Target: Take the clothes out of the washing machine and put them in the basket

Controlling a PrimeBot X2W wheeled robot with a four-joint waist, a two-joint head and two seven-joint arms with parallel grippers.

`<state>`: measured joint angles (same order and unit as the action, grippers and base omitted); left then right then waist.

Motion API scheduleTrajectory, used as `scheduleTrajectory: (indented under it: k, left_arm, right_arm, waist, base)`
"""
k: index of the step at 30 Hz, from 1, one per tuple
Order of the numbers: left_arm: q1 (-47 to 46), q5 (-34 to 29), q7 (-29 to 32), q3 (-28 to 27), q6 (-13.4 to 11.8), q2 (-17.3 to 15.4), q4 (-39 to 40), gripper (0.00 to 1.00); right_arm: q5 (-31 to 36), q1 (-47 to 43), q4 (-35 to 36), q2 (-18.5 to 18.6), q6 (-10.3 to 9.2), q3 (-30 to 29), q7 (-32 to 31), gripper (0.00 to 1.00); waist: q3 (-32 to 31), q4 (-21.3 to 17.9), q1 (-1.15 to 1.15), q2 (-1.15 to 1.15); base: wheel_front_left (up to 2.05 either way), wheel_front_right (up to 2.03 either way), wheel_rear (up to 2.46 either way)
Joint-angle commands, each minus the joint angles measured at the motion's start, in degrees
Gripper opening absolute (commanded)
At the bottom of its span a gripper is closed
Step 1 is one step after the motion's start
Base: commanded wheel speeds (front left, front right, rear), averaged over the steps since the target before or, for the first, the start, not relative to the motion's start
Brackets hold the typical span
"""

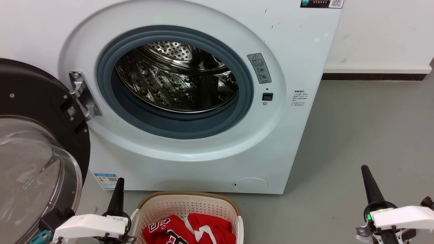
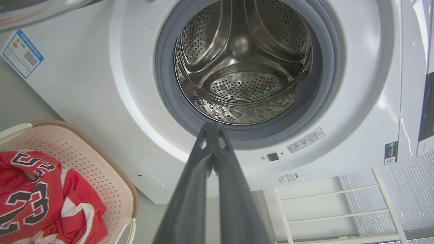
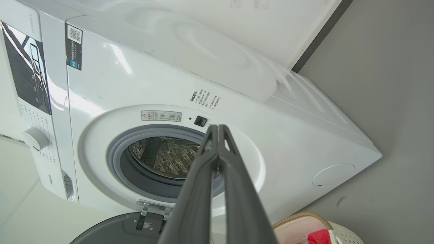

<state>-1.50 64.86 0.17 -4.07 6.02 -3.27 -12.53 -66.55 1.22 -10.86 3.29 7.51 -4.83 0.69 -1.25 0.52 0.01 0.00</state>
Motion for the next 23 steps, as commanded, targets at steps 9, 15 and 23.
scheduleTrajectory:
  k: [9,15,23]
  left_arm:
    - [-2.0,6.6,1.6,-0.8,0.5,0.0,-0.2,0.0]
    - [-2.6,9.9,2.3,-1.1,0.7,0.1,-0.4,0.0]
    - [-3.1,14.2,3.3,-1.4,0.9,0.2,-0.7,0.0]
  right_arm:
    - [-6.4,2.1,-0.5,0.3,-0.01,-0.3,-1.7,0.0]
    - [-9.6,2.7,-1.0,0.3,-0.02,-0.4,-2.4,0.0]
    - [-13.6,3.3,-1.5,0.2,-0.02,-0.6,-3.5,0.0]
  waist:
    - [0.3,-0.1,0.0,0.0]
    - [0.4,-0.2,0.0,0.0]
    - [0.6,-0.2,-0.01,0.0]
  base:
    - [0.0,0.0,0.0]
    - [0.0,0.0,0.0]
    - [0.0,0.0,0.0]
